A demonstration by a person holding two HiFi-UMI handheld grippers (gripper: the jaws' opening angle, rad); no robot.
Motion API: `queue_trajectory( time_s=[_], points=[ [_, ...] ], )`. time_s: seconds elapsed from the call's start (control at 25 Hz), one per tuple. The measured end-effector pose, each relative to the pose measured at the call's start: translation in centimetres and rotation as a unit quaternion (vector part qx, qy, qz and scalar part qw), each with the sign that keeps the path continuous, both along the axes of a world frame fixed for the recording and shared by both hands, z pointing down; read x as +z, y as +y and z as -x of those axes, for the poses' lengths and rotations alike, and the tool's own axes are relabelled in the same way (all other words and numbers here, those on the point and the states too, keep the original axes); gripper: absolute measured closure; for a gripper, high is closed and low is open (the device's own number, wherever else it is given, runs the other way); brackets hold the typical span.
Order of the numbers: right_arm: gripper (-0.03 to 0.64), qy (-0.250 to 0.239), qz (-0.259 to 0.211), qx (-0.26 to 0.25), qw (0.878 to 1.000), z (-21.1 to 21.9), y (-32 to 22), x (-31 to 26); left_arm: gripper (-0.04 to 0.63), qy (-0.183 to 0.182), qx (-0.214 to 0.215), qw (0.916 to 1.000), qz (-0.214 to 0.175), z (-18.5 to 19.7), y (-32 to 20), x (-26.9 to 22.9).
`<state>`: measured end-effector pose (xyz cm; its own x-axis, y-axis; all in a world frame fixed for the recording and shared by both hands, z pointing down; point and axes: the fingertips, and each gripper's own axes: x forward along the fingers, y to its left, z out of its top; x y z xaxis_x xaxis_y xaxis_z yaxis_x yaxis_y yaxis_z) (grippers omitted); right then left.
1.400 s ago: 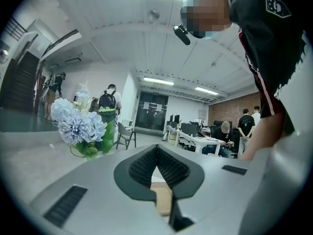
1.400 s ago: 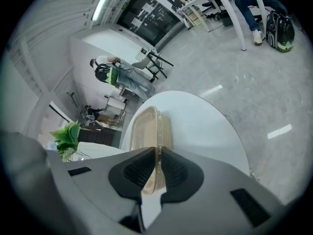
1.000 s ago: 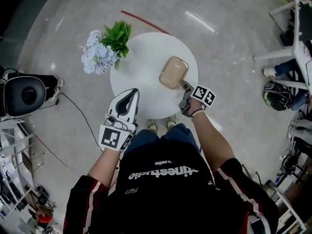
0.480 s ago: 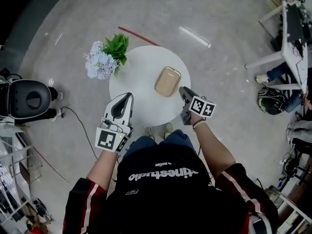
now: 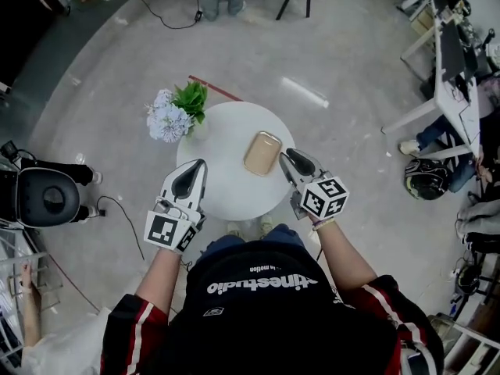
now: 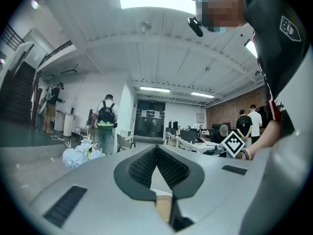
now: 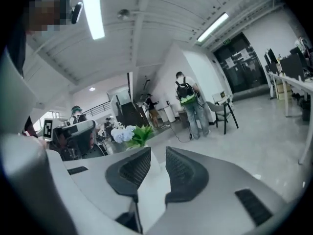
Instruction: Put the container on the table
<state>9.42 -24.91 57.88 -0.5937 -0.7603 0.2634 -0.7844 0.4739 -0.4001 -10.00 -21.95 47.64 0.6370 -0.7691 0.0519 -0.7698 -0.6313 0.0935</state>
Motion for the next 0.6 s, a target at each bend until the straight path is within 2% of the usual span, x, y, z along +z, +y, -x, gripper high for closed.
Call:
queue_trajectory(
  time_s=[0.24,0.4,0.6],
  points=[
    [0.506,0.025,-0.109,-0.035,0.993,2.0,2.2,-9.4,0.572,-0.009,0.002,0.9999,-0.012,0.0,0.8,-3.5],
    [0.506,0.018,-0.165,-0.054,0.985,3.0,3.9,-14.9,0.572,0.0,0.001,0.9999,-0.016,-0.1,0.9,-5.2],
    [0.506,0.001,-0.179,-0.076,0.981,4.1,5.5,-17.7,0.572,0.005,0.007,0.9998,-0.018,-0.9,1.7,-7.0]
  ],
)
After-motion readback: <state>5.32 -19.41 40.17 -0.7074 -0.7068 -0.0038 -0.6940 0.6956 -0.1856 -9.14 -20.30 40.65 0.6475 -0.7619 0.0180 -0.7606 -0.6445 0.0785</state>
